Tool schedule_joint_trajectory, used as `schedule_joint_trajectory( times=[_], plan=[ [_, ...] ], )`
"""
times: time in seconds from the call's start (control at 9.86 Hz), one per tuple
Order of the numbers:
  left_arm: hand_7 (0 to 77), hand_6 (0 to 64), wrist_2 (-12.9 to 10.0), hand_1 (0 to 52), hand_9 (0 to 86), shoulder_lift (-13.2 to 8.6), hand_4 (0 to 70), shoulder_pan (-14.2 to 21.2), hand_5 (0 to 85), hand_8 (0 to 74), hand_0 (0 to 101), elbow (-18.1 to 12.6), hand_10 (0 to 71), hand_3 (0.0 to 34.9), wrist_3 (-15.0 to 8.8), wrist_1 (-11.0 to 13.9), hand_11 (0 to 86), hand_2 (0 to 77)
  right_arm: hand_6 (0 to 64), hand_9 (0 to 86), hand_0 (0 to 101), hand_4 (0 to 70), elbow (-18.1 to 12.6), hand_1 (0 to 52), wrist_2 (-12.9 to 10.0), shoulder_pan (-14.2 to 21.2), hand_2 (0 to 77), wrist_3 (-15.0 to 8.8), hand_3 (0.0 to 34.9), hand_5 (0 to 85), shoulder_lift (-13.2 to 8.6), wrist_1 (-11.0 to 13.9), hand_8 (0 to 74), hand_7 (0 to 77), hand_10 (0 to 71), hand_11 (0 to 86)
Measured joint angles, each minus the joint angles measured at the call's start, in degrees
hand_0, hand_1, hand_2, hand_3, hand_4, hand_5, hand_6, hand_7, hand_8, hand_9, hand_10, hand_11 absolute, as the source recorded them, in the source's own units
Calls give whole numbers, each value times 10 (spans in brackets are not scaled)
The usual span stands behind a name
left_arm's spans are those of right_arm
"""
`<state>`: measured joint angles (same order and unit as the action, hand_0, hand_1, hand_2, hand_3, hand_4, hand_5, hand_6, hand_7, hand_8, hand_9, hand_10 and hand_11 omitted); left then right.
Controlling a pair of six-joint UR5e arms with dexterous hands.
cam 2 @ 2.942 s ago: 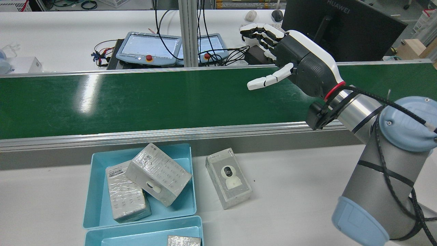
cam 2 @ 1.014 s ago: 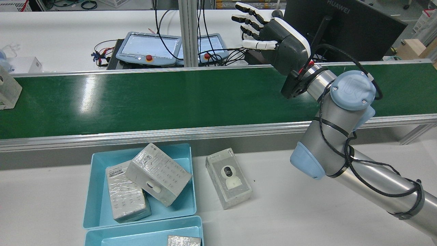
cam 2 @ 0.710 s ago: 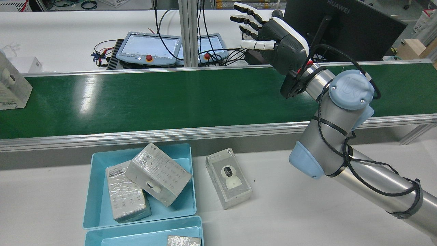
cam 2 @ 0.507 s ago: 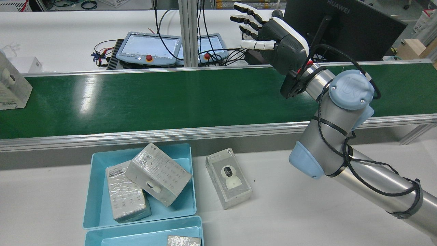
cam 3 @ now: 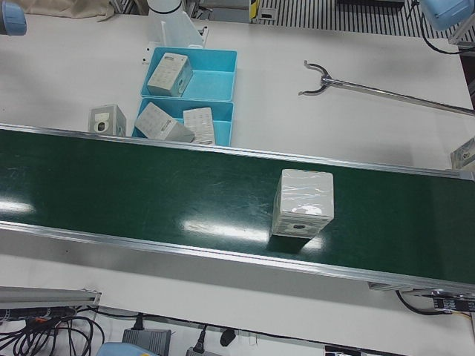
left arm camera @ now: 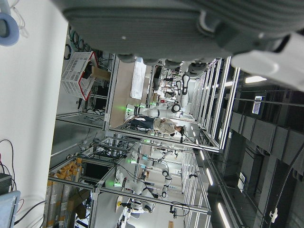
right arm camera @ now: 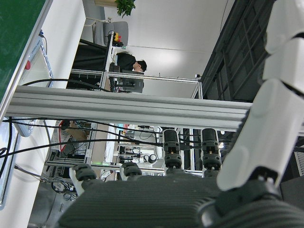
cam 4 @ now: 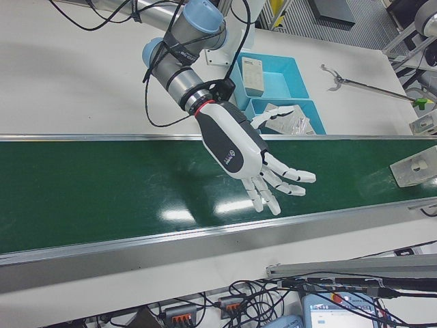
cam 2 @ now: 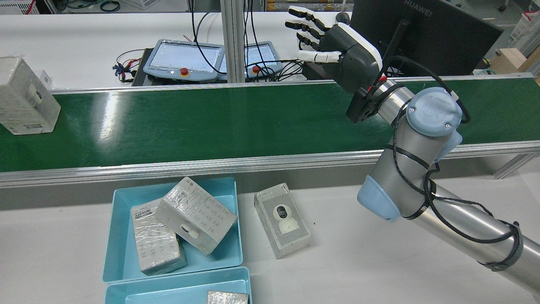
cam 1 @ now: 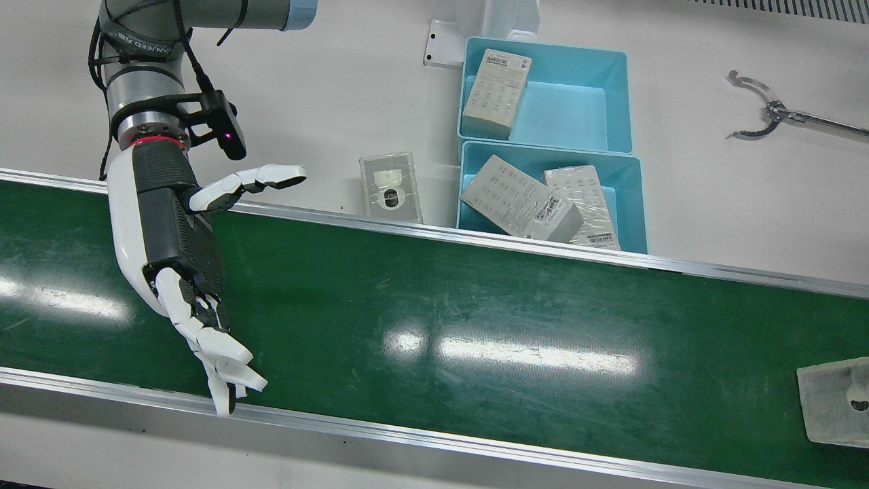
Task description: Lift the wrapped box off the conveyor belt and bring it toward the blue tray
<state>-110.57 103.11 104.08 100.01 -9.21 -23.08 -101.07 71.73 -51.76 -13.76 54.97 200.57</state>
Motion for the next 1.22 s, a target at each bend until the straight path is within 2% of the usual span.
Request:
schedule_joint_trajectory(
  times=[1.12, 1.22],
  plan=[
    [5, 0, 0, 0, 0, 0, 0, 0, 5, 5, 0, 0, 5, 0, 0, 0, 0, 5, 0, 38, 399, 76, 2, 93, 0, 1, 164, 0, 302, 202, 1, 0, 0, 202, 33, 44],
    [5, 0, 0, 0, 0, 0, 5, 0, 5, 5, 0, 0, 5, 0, 0, 0, 0, 5, 0, 38, 400, 33, 2, 93, 0, 1, 164, 0, 303, 191, 1, 0, 0, 196, 33, 44]
  ],
)
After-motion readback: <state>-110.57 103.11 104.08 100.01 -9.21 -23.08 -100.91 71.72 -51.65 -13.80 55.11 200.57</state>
